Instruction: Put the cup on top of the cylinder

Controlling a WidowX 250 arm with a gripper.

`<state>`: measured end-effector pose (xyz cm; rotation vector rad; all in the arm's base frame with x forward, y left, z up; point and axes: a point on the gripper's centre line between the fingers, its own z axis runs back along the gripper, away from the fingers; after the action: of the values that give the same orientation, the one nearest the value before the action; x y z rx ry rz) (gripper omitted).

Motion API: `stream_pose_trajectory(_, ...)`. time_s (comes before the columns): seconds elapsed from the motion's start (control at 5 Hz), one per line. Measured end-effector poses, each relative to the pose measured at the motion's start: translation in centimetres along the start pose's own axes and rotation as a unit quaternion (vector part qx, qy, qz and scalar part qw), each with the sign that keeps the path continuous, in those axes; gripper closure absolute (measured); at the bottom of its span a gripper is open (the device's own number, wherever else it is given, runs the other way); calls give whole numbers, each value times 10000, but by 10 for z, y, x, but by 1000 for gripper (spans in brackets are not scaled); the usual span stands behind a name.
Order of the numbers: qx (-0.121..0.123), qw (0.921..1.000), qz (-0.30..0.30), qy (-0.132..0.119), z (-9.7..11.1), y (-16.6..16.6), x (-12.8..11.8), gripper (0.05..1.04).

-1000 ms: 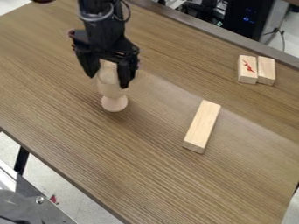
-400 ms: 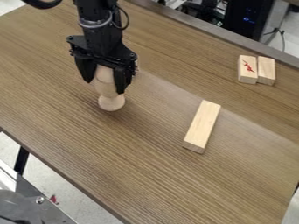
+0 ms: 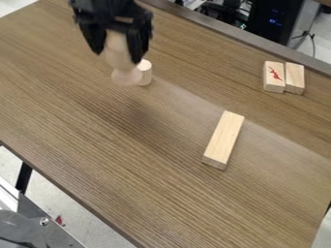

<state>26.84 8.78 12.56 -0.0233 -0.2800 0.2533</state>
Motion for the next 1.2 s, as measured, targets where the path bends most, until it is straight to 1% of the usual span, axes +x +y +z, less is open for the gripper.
stream_pose_trajectory(0.2,57,9998,-84,-175,18,1,13,208)
stream_pose_trajectory(0.4,154,9995,-220,-166,16,-1,25,208)
stream_pose_trajectory(0.6,207,9991,-364,-27,3,-5,36,208)
stream_pose_trajectory(0.8,197,9991,-368,57,-6,-4,47,208)
stream_pose_trajectory(1.0,229,9990,-342,145,-13,-2,49,208)
stream_pose_trajectory(1.2,251,9990,-362,124,-17,-2,50,208)
